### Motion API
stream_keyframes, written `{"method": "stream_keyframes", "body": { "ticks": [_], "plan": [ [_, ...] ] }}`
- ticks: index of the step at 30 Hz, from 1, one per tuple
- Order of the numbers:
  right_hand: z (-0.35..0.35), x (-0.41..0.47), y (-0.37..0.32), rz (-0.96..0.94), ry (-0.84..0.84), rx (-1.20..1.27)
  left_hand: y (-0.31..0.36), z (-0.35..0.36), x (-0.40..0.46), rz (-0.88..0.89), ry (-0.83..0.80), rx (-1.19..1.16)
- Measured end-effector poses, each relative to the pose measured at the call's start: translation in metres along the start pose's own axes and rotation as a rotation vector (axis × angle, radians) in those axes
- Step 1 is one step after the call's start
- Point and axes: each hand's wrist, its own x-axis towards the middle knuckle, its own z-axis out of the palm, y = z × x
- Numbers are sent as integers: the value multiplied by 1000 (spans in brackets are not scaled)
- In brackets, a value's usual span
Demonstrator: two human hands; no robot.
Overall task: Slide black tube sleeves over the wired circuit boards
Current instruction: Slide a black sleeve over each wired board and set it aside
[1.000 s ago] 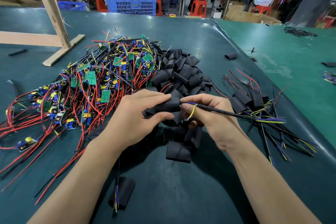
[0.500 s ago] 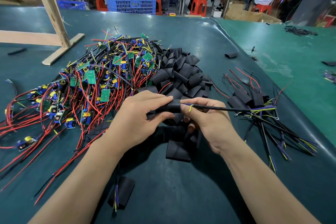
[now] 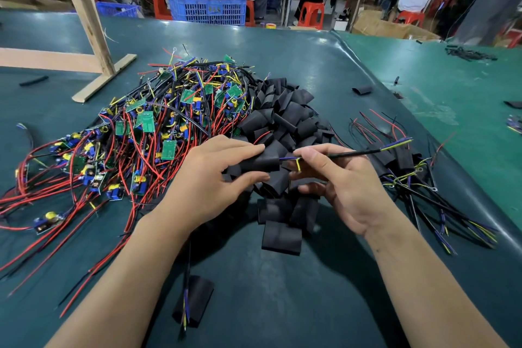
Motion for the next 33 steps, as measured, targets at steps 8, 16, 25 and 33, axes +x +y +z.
{"method": "stream_keyframes", "body": {
  "ticks": [8, 16, 25, 33],
  "plan": [
    [11, -1, 9, 132, -119, 84, 7, 1, 3, 51, -21, -77],
    [-29, 10, -19, -66, 458, 362, 1, 1, 3, 132, 341, 213],
    [-60, 16, -10, -82, 797, 991, -5, 2, 1, 6, 244, 179],
    [-59, 13, -8, 145, 735, 946, -14, -4, 1, -111, 172, 292]
  ]
}}
